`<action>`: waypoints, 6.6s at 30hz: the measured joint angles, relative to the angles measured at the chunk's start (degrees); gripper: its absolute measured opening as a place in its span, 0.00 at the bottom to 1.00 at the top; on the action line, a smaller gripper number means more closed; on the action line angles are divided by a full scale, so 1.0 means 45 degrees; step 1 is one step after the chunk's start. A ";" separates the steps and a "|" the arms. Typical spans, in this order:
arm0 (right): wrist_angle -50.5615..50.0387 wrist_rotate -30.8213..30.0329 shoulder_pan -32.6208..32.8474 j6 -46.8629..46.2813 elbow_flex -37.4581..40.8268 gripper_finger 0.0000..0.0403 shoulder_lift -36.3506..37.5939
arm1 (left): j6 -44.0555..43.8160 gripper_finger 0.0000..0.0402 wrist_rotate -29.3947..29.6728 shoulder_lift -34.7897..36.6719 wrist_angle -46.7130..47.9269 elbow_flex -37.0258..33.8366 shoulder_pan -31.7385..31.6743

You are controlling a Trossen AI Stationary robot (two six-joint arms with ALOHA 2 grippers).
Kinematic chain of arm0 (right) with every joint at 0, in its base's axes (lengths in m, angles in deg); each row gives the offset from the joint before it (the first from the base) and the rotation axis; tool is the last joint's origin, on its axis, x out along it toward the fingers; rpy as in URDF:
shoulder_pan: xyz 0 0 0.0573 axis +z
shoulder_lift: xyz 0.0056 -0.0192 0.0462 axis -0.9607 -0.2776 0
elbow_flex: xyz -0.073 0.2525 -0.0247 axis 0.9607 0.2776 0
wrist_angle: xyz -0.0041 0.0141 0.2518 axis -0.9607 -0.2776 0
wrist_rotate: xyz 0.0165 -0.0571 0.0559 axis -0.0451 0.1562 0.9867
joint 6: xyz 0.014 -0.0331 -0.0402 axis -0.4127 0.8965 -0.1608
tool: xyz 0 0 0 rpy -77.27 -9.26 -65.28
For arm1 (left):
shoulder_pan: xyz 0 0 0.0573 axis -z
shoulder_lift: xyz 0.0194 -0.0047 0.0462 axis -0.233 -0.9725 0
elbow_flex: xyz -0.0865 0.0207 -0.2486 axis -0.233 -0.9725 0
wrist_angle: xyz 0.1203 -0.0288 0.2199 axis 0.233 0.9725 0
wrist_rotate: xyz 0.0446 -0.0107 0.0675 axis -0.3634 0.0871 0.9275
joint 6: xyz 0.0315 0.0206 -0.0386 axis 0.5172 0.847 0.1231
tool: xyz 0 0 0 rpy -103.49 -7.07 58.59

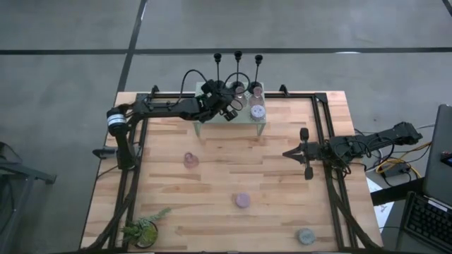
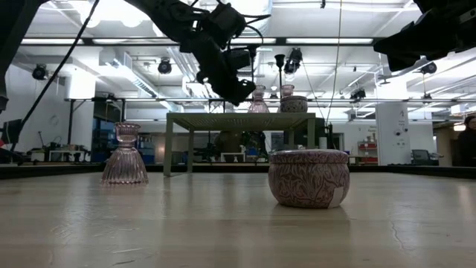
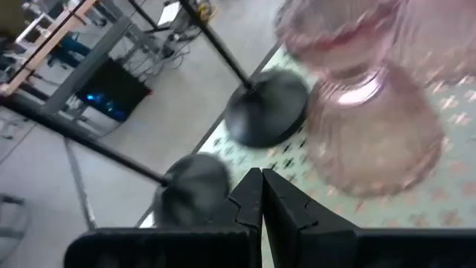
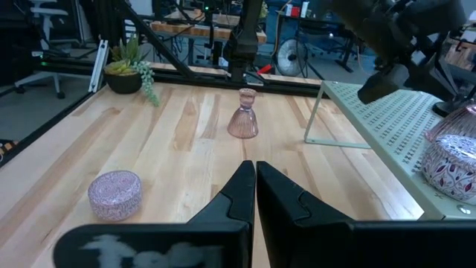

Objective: Pick & Place candle stick holders
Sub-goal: Put the pink glass candle holder on the shelf, then put the green scented candle on the shelf

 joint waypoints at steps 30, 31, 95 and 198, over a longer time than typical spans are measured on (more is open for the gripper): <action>0.0000 0.0000 0.0002 0.0000 -0.0003 0.02 -0.0004 | -0.3604 0.11 -0.5328 0.3657 1.0630 -0.0251 0.4392; 0.0000 -0.0001 -0.0001 0.0003 -0.0001 0.02 -0.0004 | -0.3915 0.14 -0.5300 0.3704 1.0808 -0.0371 0.4683; 0.0005 0.0000 -0.0001 0.0002 -0.0001 0.02 -0.0001 | -0.4833 0.06 -0.1767 0.4185 0.9646 -0.1521 0.6716; 0.0000 -0.0003 -0.0002 0.0003 -0.0003 0.02 -0.0002 | 0.3359 0.29 -0.0979 0.0610 0.8648 0.4716 -0.0108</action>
